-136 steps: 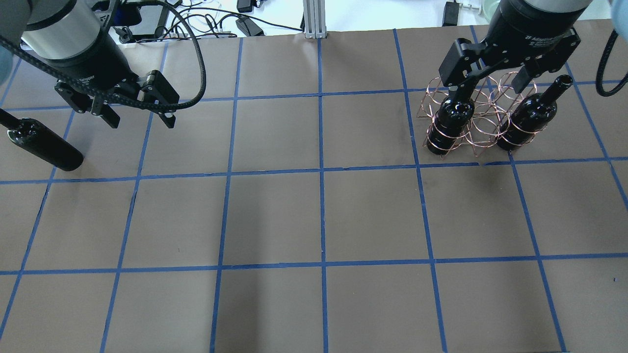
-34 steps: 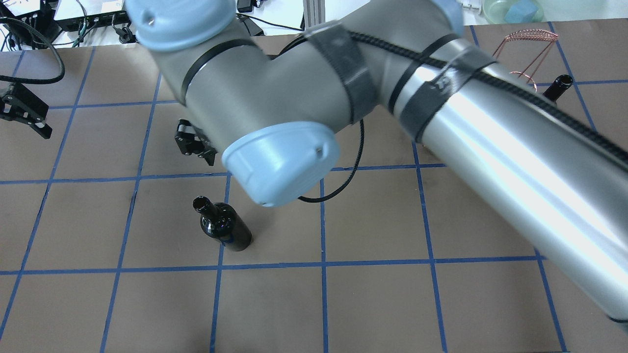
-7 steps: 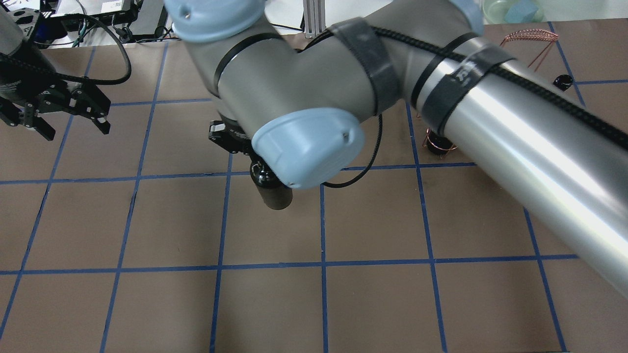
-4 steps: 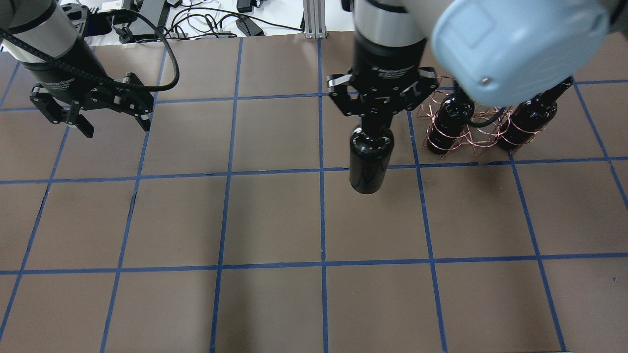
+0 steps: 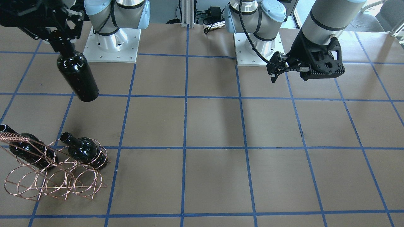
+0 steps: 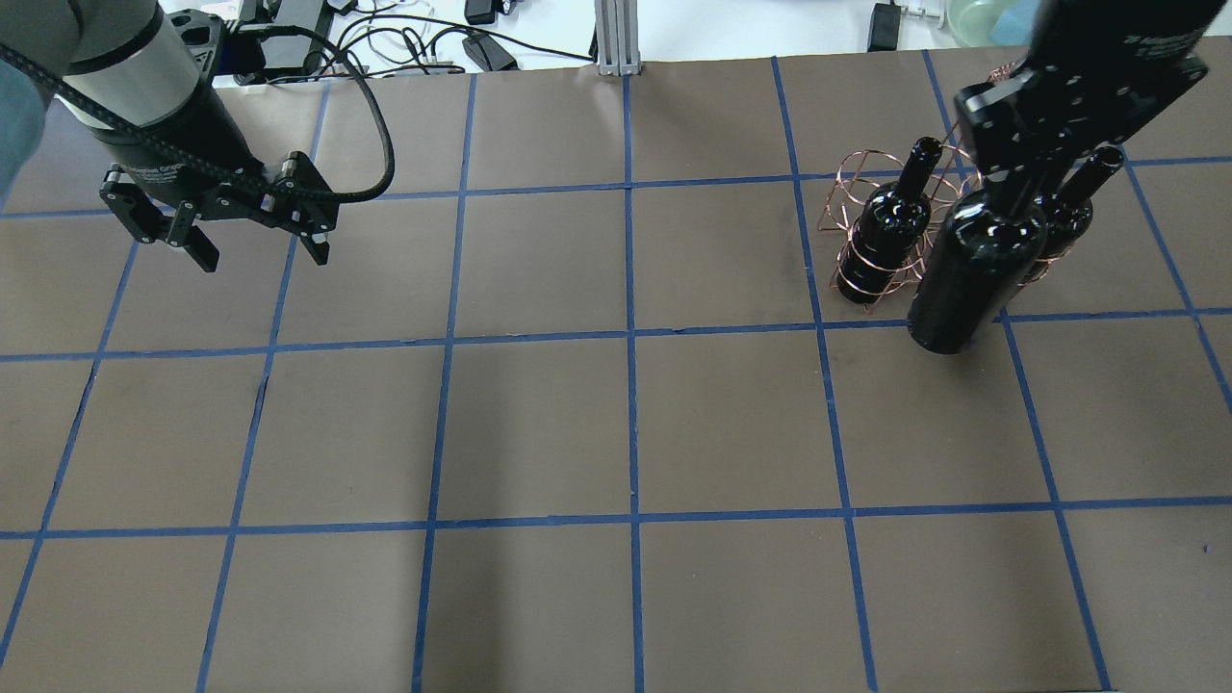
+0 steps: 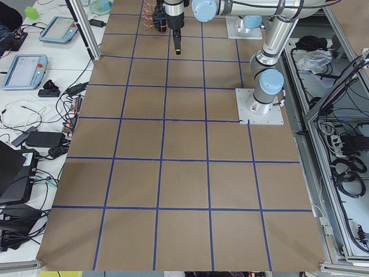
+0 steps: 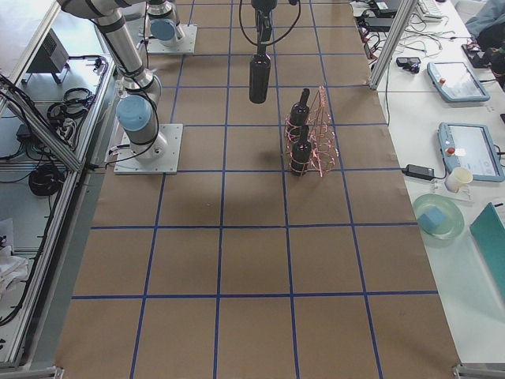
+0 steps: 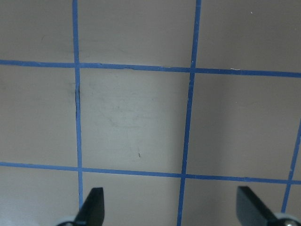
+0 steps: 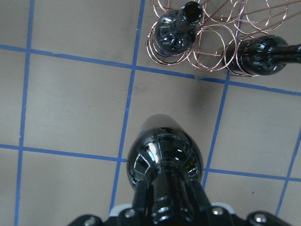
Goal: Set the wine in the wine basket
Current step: 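Lift the bottle with the right gripper and carry it to the copper rack, then lower the bottle with the right gripper into the rack's empty middle slot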
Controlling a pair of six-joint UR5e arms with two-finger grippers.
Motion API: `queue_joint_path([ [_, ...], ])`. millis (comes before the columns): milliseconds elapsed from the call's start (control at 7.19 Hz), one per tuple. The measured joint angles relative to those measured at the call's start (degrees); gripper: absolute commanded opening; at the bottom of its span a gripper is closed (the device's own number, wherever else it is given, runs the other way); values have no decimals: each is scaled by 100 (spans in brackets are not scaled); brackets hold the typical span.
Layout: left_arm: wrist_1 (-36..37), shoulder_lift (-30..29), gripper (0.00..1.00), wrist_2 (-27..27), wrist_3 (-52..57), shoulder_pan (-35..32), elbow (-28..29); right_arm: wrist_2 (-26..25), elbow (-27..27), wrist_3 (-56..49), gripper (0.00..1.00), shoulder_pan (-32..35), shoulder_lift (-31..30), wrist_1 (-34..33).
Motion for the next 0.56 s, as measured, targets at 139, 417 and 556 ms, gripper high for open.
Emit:
queue_joint_path([
  [139, 16, 1, 100, -83, 6, 7, -14, 46, 0, -596, 0, -403, -3, -48],
  [417, 30, 5, 100, -141, 2, 12, -44, 265, -108, -1250, 0, -863, 355, -538],
  [556, 29, 14, 100, -140, -30, 15, -52, 362, -202, -1336, 0, -918, 598, -789],
])
